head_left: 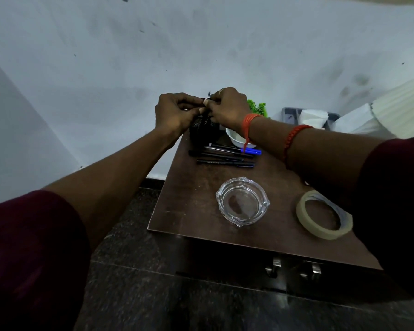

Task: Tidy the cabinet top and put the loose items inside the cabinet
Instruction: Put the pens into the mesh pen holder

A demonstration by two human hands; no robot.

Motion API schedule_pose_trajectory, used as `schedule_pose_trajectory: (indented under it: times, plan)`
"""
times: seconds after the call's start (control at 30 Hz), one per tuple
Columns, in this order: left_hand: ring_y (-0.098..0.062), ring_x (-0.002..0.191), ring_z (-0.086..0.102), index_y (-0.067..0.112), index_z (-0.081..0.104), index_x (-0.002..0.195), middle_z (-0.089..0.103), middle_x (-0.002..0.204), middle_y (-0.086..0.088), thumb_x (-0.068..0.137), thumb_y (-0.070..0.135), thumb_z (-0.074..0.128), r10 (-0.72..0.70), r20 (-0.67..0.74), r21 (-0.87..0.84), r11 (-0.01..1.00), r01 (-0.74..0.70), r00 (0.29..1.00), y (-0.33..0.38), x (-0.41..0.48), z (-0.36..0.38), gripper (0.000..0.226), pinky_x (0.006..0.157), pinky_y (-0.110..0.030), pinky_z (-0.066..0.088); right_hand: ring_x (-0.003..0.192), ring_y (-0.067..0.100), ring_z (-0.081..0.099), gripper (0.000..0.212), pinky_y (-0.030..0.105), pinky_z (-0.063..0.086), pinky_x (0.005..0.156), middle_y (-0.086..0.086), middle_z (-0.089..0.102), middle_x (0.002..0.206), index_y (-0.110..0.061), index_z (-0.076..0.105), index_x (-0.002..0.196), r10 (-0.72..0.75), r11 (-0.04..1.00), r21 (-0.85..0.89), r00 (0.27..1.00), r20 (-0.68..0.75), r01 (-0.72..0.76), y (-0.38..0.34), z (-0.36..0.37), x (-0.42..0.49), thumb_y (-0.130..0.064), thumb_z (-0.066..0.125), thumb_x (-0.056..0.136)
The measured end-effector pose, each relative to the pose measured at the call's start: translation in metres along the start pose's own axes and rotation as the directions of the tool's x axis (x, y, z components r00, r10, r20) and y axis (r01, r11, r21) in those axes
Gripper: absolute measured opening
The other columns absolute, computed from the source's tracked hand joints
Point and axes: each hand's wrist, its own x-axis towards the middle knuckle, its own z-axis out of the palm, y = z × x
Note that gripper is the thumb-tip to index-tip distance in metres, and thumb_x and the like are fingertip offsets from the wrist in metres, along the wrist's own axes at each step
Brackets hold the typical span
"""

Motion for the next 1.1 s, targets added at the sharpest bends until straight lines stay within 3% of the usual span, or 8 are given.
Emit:
schedule_pose_trajectory:
  times: [0.3,0.5,0.67,0.83,0.97,1.1]
  plan:
    - [-0.018,0.078,0.074,0.018,0.077,0.085,0.076,0.083,-0.006,0.068,0.016,0.085,-0.01,-0.002,0.002,1.0,0.01,1.0,0.004,-0.011,-0.001,0.019,0.082,-0.04,0.061,0.099,0.033,0.069,0.024,0.042,0.054,0.094,0.018,0.074,0.098,-0.004,0.074,0.101,0.066,0.994,0.087,0.997,-0.05,-0.062,0.007,-0.009,-0.004,-0.021,0.062,0.089]
    - [-0.013,0.075,0.072,0.012,0.076,0.091,0.075,0.083,-0.007,0.074,0.014,0.082,0.011,0.018,0.032,0.999,-0.011,1.0,0.007,-0.035,0.001,0.018,0.078,-0.029,0.06,0.094,0.031,0.071,0.018,0.046,0.056,0.091,0.018,0.075,0.092,-0.005,0.072,0.097,0.108,0.981,0.167,0.992,-0.058,-0.097,0.018,-0.013,-0.023,-0.018,0.063,0.088]
    - [-0.009,0.078,0.072,0.015,0.078,0.092,0.076,0.084,-0.002,0.075,0.019,0.081,0.053,0.153,0.242,0.966,-0.09,0.987,-0.004,-0.059,0.006,0.018,0.08,-0.022,0.058,0.092,0.024,0.072,0.02,0.042,0.057,0.091,0.015,0.075,0.098,-0.003,0.07,0.107,0.079,0.982,0.174,0.997,-0.018,-0.075,0.034,-0.02,-0.061,-0.013,0.06,0.092]
    - [-0.011,0.093,0.069,0.019,0.077,0.1,0.076,0.099,0.001,0.083,0.021,0.073,0.127,0.308,0.436,0.862,-0.259,0.943,-0.007,-0.069,0.017,0.017,0.089,-0.023,0.052,0.084,0.009,0.066,0.019,0.02,0.051,0.083,0.005,0.075,0.098,-0.011,0.073,0.106,0.006,0.999,-0.043,1.0,-0.02,-0.007,0.054,-0.03,-0.096,-0.016,0.06,0.092]
    - [-0.017,0.096,0.069,0.017,0.075,0.105,0.076,0.104,-0.002,0.088,0.019,0.067,0.141,0.405,0.516,0.781,-0.353,0.903,-0.007,-0.069,0.032,0.019,0.087,-0.025,0.051,0.099,0.022,0.069,0.022,0.033,0.053,0.093,0.008,0.076,0.102,-0.014,0.074,0.108,-0.07,0.977,-0.205,0.998,-0.011,0.066,0.071,-0.032,-0.107,-0.016,0.059,0.091]
    - [-0.021,0.1,0.068,0.018,0.074,0.109,0.075,0.108,-0.003,0.09,0.015,0.06,0.153,0.463,0.575,0.698,-0.427,0.873,-0.009,-0.064,0.048,0.023,0.085,-0.022,0.048,0.105,0.026,0.067,0.024,0.036,0.051,0.096,0.007,0.075,0.106,-0.018,0.074,0.109,-0.069,0.963,-0.262,0.998,-0.014,0.063,0.084,-0.033,-0.11,-0.016,0.058,0.091]
